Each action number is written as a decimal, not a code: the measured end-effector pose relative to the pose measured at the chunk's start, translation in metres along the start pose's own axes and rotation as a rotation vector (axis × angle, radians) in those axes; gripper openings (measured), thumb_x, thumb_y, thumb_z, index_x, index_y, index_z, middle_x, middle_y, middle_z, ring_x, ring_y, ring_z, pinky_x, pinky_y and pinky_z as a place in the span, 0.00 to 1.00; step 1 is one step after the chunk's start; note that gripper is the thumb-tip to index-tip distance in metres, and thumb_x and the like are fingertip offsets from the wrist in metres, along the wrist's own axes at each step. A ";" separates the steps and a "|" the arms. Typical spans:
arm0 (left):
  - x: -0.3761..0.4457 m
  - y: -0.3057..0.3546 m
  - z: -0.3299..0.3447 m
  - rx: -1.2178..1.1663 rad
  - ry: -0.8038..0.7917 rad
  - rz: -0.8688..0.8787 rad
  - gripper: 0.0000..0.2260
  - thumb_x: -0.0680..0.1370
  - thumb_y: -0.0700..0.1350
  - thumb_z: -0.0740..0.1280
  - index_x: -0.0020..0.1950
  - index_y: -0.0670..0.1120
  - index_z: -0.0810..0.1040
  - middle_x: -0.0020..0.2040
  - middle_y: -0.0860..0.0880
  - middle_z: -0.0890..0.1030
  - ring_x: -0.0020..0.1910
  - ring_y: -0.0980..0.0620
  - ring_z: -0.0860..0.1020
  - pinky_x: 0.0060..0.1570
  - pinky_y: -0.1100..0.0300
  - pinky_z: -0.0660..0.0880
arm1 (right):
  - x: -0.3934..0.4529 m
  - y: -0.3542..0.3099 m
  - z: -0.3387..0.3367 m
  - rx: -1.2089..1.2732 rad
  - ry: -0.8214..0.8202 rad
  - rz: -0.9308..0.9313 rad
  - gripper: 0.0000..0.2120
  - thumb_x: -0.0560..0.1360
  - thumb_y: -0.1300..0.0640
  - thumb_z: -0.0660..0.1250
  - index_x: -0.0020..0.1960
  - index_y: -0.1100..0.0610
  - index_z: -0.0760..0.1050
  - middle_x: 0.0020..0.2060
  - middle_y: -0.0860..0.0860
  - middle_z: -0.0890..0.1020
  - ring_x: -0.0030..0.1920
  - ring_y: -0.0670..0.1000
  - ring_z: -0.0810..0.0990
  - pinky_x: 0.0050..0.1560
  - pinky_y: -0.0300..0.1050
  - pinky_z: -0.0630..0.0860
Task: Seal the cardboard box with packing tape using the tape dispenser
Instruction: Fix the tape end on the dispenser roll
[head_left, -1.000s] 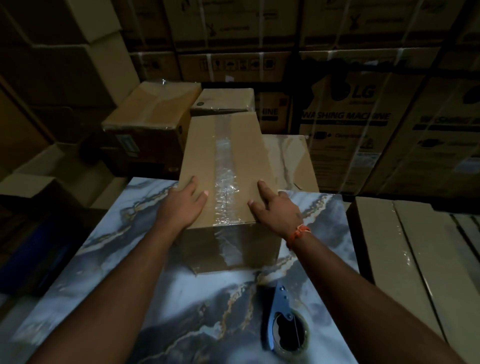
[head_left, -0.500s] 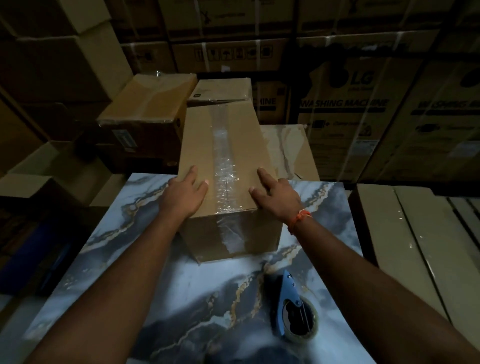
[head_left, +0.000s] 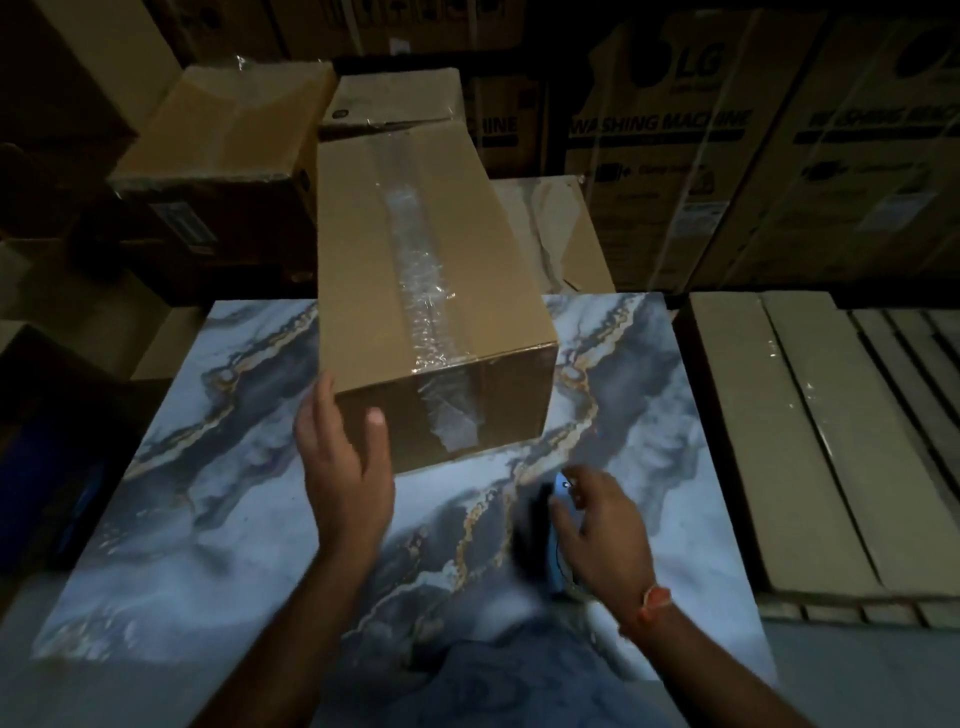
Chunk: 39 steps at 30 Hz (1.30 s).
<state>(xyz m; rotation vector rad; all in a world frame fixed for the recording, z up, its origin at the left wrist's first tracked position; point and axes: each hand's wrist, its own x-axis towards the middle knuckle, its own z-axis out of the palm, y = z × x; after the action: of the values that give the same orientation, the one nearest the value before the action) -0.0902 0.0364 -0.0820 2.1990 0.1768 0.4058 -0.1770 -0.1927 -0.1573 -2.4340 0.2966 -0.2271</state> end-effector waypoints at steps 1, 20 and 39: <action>-0.020 -0.004 0.001 -0.058 0.043 0.009 0.27 0.83 0.49 0.63 0.81 0.47 0.61 0.79 0.42 0.62 0.74 0.45 0.68 0.67 0.53 0.70 | -0.013 0.003 0.007 -0.074 -0.046 0.009 0.20 0.74 0.47 0.65 0.60 0.58 0.75 0.47 0.56 0.83 0.47 0.59 0.82 0.47 0.49 0.78; -0.111 -0.034 0.096 -0.460 -0.914 -0.232 0.18 0.77 0.42 0.74 0.63 0.52 0.71 0.59 0.45 0.83 0.57 0.52 0.85 0.55 0.53 0.83 | -0.072 -0.004 0.045 0.200 0.028 0.120 0.23 0.71 0.57 0.74 0.59 0.59 0.67 0.49 0.46 0.71 0.44 0.51 0.78 0.41 0.31 0.66; -0.081 -0.036 0.056 -0.605 -0.918 0.030 0.11 0.81 0.41 0.66 0.57 0.56 0.79 0.60 0.53 0.80 0.61 0.51 0.80 0.59 0.59 0.78 | -0.034 -0.020 -0.045 0.374 0.060 0.166 0.11 0.74 0.53 0.70 0.56 0.52 0.78 0.52 0.46 0.84 0.53 0.44 0.82 0.47 0.37 0.78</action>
<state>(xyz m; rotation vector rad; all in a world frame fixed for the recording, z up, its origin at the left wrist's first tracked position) -0.1463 -0.0050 -0.1612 1.5889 -0.4275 -0.4990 -0.2168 -0.1955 -0.1133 -2.0245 0.4393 -0.2571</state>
